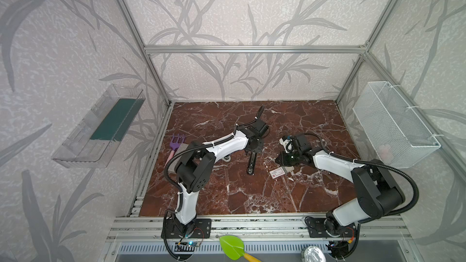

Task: Load the staples into the stapler

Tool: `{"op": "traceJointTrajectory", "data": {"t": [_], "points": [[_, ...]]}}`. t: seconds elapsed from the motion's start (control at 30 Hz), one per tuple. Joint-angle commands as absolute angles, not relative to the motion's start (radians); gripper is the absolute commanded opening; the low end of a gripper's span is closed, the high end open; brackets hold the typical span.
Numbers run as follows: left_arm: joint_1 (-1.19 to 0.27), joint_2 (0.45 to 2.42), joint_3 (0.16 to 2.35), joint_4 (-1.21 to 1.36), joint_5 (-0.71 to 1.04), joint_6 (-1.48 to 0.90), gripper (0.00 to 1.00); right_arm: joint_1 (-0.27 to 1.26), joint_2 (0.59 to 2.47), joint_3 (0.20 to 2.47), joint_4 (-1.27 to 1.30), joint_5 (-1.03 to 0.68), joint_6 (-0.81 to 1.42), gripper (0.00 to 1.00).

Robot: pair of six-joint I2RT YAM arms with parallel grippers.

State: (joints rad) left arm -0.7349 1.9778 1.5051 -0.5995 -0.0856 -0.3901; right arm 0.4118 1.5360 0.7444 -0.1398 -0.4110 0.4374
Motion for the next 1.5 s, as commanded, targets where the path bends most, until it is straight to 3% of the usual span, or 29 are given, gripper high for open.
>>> {"op": "traceJointTrajectory", "data": {"t": [0.0,1.47], "points": [[-0.739,2.005,1.542,-0.614,-0.109,-0.404,0.20,0.401,1.509,0.731,-0.145,-0.414,0.434,0.12],[-0.743,2.077,1.549,-0.591,-0.152,-0.436,0.20,0.363,1.454,0.693,-0.109,-0.468,0.437,0.12]]}}
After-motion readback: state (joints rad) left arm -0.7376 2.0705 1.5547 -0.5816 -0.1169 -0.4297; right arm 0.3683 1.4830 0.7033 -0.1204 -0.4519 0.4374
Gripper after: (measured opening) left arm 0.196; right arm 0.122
